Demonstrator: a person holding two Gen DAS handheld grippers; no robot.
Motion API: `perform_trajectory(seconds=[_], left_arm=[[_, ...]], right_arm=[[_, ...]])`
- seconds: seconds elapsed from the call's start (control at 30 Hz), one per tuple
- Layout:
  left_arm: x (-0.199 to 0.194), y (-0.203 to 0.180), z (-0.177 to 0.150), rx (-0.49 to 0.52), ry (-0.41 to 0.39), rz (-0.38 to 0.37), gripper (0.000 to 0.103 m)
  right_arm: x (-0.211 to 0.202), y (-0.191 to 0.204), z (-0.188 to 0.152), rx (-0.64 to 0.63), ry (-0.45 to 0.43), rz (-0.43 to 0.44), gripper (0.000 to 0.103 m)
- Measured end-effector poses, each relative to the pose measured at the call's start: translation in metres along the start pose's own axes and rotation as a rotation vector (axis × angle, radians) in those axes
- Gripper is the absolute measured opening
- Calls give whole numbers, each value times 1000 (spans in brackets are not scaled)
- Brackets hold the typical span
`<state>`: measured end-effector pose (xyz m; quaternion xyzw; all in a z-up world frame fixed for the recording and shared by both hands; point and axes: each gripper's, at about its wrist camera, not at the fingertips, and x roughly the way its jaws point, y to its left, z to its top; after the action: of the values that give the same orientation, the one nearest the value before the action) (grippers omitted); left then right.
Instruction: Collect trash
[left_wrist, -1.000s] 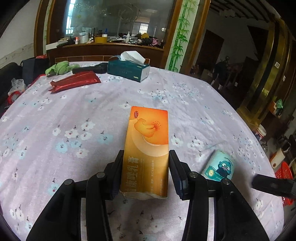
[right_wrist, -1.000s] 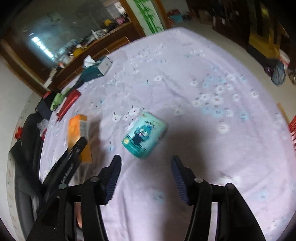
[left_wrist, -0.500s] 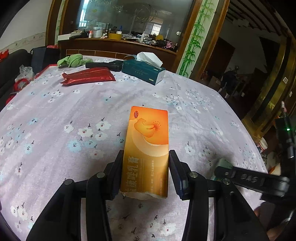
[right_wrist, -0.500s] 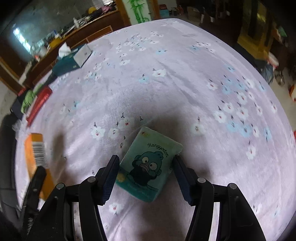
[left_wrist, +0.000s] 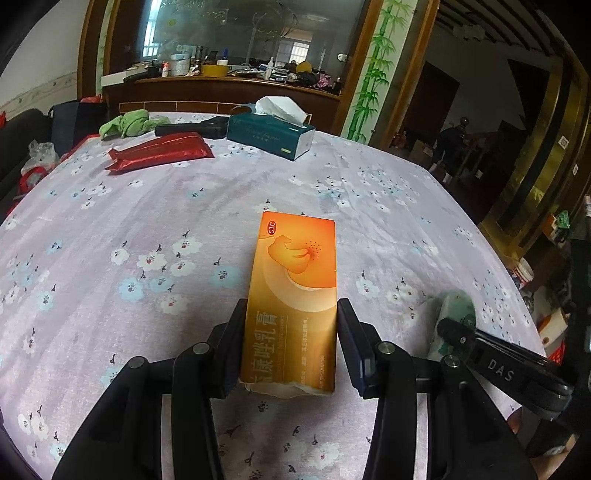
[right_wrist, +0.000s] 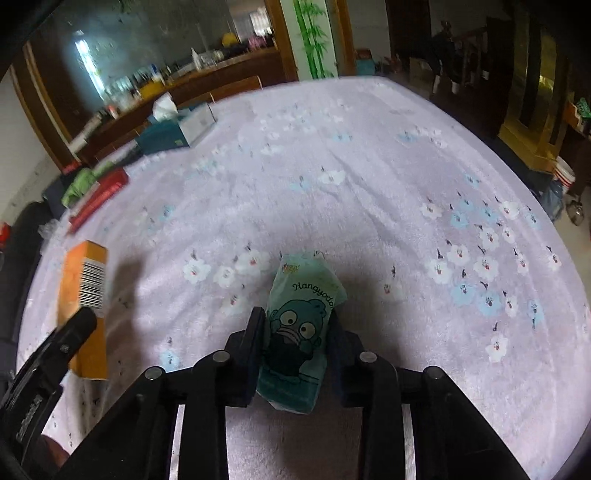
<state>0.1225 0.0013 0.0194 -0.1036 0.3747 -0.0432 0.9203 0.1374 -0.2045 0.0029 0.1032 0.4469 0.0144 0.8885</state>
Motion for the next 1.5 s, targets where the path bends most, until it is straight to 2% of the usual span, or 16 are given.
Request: perform_trajectory(seconds=[0.03,0.2,0.33,0.67,0.87,1.5], left_arm=[[-1,-2,0,5,-2,-4,44],[-5,-9,-1,36,-20,-12,44],[-8,-14,-3,57,-30,-10,44],[-8,-17,-5,72,-37,-3,44],[-9,-19,-6,76,-49,4,44],[-20,-33,-6,166,-126,85,45]], right_arm=[[-4,0,-2,-14,-42,4,32],[-23,6,-2,-66,-136,21,32],[-34,8,-2,-78,-174,24,32],[-48,20,-8,-129,-214,26,32],[-44,15,-5,-112,-197,18,32],[-52,17,-5,-135,-230,-10,32]])
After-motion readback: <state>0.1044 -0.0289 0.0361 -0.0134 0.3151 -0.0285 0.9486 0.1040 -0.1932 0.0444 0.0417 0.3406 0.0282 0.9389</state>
